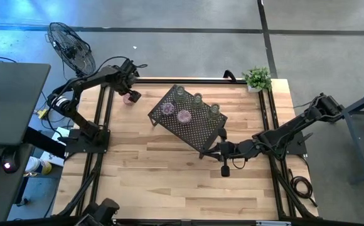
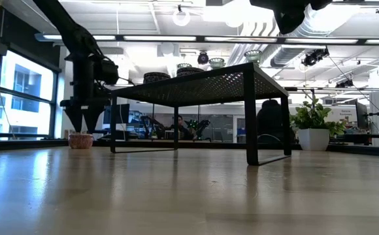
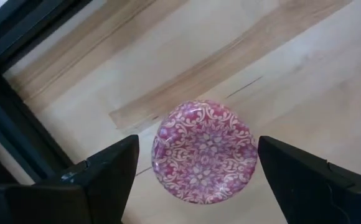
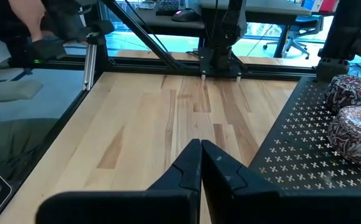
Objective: Pick & Place candle stick holders
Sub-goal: Put the pink scented candle on the shelf
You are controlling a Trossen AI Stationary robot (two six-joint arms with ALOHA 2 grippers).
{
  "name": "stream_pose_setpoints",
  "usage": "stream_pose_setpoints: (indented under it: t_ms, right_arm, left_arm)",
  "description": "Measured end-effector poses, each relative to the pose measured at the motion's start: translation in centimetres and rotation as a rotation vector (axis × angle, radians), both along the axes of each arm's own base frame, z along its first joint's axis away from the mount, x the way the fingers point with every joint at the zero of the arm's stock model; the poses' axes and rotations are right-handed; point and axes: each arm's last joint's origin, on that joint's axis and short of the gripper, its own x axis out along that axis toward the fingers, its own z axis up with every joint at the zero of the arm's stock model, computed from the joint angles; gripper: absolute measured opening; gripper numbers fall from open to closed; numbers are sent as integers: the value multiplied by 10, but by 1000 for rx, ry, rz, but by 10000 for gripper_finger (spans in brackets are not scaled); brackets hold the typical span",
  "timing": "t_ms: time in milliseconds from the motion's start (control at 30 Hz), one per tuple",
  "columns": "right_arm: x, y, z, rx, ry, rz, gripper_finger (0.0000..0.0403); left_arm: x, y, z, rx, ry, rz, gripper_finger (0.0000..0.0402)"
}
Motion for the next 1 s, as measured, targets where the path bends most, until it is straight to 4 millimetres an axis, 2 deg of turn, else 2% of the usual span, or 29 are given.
stream_pose_setpoints:
  t_ms: [200, 633, 900, 1000]
  right_arm:
    - [0, 0, 0, 1, 1, 2, 0]
    - [0, 0, 0, 1, 1, 2, 0]
    - [0, 0, 0, 1, 1, 3, 0]
    - [0, 0, 0, 1, 1, 3, 0]
  left_arm:
    - [3, 2, -10, -19, 46, -11, 324]
    - [8, -2, -14, -28, 50, -34, 324]
    - [21, -16, -16, -64, 70, -98, 324]
    - [26, -25, -22, -70, 89, -132, 324]
